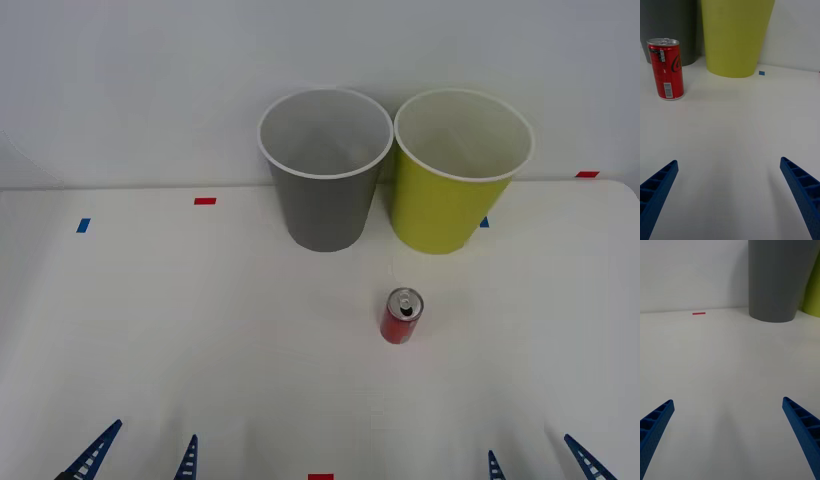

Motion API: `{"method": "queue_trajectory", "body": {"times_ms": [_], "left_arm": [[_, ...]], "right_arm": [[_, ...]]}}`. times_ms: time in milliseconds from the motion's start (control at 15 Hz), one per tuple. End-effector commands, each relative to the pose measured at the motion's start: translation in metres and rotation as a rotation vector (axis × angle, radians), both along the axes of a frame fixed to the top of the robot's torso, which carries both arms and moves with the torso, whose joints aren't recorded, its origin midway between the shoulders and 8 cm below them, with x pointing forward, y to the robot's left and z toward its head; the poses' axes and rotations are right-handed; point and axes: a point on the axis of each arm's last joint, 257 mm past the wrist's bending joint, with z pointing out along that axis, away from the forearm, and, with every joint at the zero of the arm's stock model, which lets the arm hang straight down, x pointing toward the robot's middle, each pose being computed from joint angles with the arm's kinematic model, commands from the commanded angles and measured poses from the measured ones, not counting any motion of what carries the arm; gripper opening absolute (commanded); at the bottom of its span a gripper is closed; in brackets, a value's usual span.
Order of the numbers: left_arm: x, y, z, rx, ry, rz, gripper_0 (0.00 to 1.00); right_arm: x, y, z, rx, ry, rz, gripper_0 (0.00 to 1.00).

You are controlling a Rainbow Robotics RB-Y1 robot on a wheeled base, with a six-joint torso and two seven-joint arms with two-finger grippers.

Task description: Put cans in the gray bin and PET bottles in the light green bin.

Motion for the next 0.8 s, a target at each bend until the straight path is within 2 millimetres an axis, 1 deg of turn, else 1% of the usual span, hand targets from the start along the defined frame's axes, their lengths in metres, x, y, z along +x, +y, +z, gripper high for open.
{"method": "queue_trajectory", "body": {"times_ms": [67, 800], "left_arm": [[0.0000, 0.0000, 0.0000, 0.000, 0.000, 0.000, 1.00], [0.0000, 0.0000, 0.0000, 0.000, 0.000, 0.000, 1.00]], "right_arm": [[0.0000, 0.0000, 0.0000, 0.000, 0.000, 0.000, 0.95], [0.0000, 0.0000, 0.0000, 0.000, 0.000, 0.000, 0.95]]}}
